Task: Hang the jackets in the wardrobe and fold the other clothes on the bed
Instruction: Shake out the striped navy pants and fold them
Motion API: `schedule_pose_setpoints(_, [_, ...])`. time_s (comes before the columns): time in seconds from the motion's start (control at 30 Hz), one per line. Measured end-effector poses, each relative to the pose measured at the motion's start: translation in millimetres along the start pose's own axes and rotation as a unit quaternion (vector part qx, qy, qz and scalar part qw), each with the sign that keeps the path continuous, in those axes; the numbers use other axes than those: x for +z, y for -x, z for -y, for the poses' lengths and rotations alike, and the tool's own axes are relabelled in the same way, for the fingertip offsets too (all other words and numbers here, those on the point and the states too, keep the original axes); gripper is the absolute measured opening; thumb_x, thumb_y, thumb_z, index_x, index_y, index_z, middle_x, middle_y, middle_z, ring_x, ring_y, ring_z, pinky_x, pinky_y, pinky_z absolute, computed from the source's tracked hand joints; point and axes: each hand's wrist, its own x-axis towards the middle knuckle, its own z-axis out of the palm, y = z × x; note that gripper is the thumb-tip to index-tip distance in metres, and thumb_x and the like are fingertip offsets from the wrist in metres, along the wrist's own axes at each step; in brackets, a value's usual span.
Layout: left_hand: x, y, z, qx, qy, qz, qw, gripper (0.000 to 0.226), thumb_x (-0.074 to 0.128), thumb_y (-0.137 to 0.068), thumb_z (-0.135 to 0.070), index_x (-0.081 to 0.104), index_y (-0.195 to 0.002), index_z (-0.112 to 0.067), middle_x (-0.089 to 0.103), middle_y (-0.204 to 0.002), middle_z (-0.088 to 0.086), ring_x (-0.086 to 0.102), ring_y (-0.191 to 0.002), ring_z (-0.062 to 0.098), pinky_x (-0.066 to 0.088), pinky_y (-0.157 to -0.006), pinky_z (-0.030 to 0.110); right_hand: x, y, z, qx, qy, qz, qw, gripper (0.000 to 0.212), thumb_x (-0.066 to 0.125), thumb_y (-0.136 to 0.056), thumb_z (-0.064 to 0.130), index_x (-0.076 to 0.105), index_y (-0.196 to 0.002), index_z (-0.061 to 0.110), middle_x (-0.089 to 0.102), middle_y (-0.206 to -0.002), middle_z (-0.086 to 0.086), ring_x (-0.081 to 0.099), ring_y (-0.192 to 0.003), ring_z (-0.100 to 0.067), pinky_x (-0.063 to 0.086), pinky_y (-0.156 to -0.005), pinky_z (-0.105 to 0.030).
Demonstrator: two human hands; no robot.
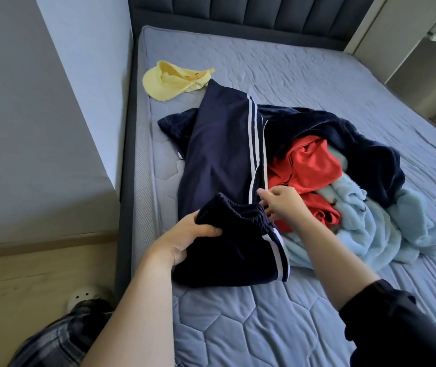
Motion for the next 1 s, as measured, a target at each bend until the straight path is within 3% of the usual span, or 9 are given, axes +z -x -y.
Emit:
schedule_pose_setpoints(0.07, [1,3,0,-0.002,-0.016,0.022,1.000,0.040,0.063,-0.079,0.008,0.062,-0.115,-0.007,0.068,-0.112,0.018,0.067,-0.096,0.027,0.057,-0.081,0.032,15,-7,-5,-0.025,0.278,-0.043,0.959,0.039,0.060,-0.087,0.042,0.057,-0.068,0.008,0.059,-0.065,-0.007,0.056,-0.057,-0.023,0.044,-0.058,-0.030])
schedule_pose_setpoints(0.13, [0,6,1,-0.001,-0.020,0.029,0.999,0.044,0.069,-0.075,0.007,0.061,-0.116,-0.005,0.067,-0.113,0.019,0.067,-0.098,0.028,0.057,-0.082,0.033,26,-7,-11,-0.006,0.380,-0.001,0.925,0.020,0.053,-0.087,0.024,0.050,-0.073,0.010,0.062,-0.082,-0.010,0.059,-0.078,-0.031,0.040,-0.067,-0.032])
schedule_pose_setpoints(0.3, [-6,7,2,0.015,0.011,0.013,1.000,0.054,0.076,-0.061,-0.001,0.064,-0.113,-0.009,0.071,-0.107,0.014,0.069,-0.097,0.026,0.057,-0.074,0.029,8,-2,-46,0.033,0.237,-0.129,0.962,0.037,0.056,-0.082,0.020,0.036,-0.052,0.012,0.041,-0.053,-0.002,0.045,-0.062,-0.026,0.033,-0.057,-0.030])
schedule_pose_setpoints(0.43, [-3,2,2,0.025,0.031,-0.020,0.999,0.049,0.077,-0.061,-0.007,0.065,-0.108,-0.011,0.072,-0.103,0.012,0.071,-0.089,0.023,0.057,-0.067,0.026,2,15,-57,-0.004,0.303,-0.124,0.945,0.029,0.057,-0.087,0.034,0.050,-0.067,0.014,0.055,-0.067,0.000,0.052,-0.070,-0.025,0.035,-0.062,-0.030])
schedule_pose_setpoints(0.5, [-2,0,2,0.029,0.035,-0.025,0.999,0.048,0.080,-0.060,-0.005,0.066,-0.106,-0.012,0.072,-0.102,0.012,0.071,-0.089,0.023,0.057,-0.069,0.027,1,28,-50,-0.070,0.189,-0.152,0.968,0.025,0.055,-0.092,0.036,0.057,-0.073,0.020,0.062,-0.067,0.003,0.057,-0.070,-0.021,0.039,-0.062,-0.031])
schedule_pose_setpoints(0.63, [-3,-3,1,0.044,0.009,-0.071,0.996,0.036,0.076,-0.071,-0.005,0.066,-0.104,-0.013,0.072,-0.104,0.011,0.068,-0.098,0.028,0.055,-0.081,0.034,-6,59,-28,-0.071,-0.214,0.131,0.965,0.031,0.050,-0.093,0.039,0.064,-0.108,0.015,0.071,-0.105,-0.007,0.066,-0.099,-0.016,0.051,-0.087,-0.028])
schedule_pose_setpoints(0.7, [1,-4,-4,0.075,-0.038,-0.141,0.986,0.033,0.077,-0.073,-0.006,0.065,-0.104,-0.012,0.071,-0.103,0.012,0.066,-0.100,0.031,0.053,-0.090,0.041,-4,68,-21,-0.112,-0.086,0.219,0.966,0.034,0.065,-0.084,0.027,0.058,-0.117,0.022,0.068,-0.110,0.006,0.063,-0.104,-0.007,0.049,-0.089,-0.021])
schedule_pose_setpoints(0.87, [-6,-5,-27,0.181,-0.061,-0.220,0.957,0.054,0.079,-0.067,-0.040,0.053,-0.114,-0.042,0.069,-0.098,-0.019,0.066,-0.094,0.002,0.051,-0.082,0.022,11,41,-4,-0.177,-0.060,-0.036,0.982,0.019,0.063,-0.085,0.005,0.060,-0.071,0.017,0.057,-0.065,0.014,0.050,-0.063,-0.001,0.040,-0.061,-0.021])
schedule_pose_setpoints(1.0, [-15,-9,-10,0.061,-0.172,-0.274,0.944,0.064,0.067,-0.082,-0.046,0.041,-0.137,-0.028,0.057,-0.112,-0.014,0.056,-0.091,0.004,0.040,-0.076,0.024,26,-12,1,-0.096,0.012,-0.056,0.994,0.024,0.059,-0.091,0.015,0.054,-0.067,0.013,0.052,-0.067,-0.001,0.048,-0.067,-0.013,0.032,-0.057,-0.029])
